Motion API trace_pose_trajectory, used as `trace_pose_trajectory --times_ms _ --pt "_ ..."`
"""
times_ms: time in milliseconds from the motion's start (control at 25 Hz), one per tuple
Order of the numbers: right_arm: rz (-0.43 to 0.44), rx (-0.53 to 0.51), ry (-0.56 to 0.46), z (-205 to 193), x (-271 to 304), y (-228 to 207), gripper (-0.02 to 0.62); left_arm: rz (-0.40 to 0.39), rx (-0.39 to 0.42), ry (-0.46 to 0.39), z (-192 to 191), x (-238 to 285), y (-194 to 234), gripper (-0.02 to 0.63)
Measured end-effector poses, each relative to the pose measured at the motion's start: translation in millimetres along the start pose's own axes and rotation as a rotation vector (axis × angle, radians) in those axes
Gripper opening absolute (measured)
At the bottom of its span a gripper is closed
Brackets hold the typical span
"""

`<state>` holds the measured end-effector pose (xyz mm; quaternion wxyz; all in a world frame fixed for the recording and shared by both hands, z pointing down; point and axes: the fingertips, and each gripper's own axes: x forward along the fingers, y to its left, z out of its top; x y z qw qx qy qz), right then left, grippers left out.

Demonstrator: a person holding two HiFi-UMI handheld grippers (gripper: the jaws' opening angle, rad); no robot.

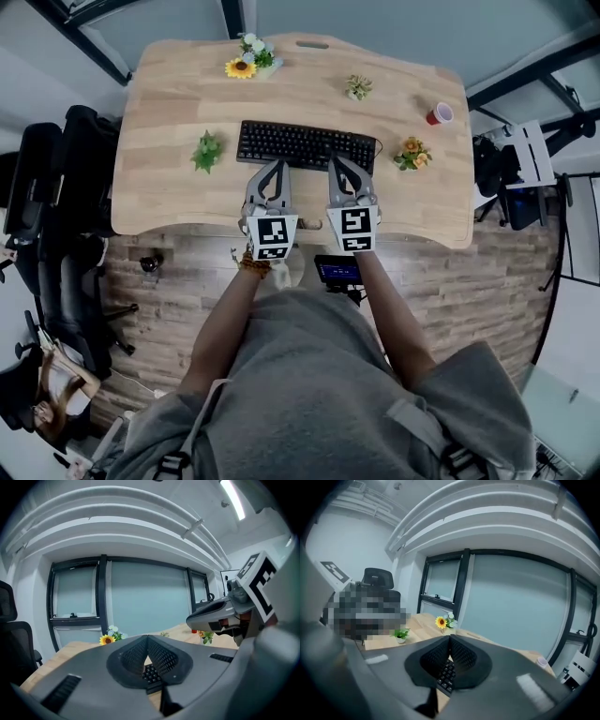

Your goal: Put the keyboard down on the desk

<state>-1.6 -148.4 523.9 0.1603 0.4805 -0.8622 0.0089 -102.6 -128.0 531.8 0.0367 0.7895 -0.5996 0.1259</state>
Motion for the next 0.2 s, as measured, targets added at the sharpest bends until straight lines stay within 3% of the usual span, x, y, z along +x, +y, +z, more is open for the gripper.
trace_pose_trajectory --times_ms 200 --pt "0.066 -0.004 0.016 -8.8 28.1 -13.3 0.011 0.052 0.0 0.042 -12.7 12.6 6.4 0.009"
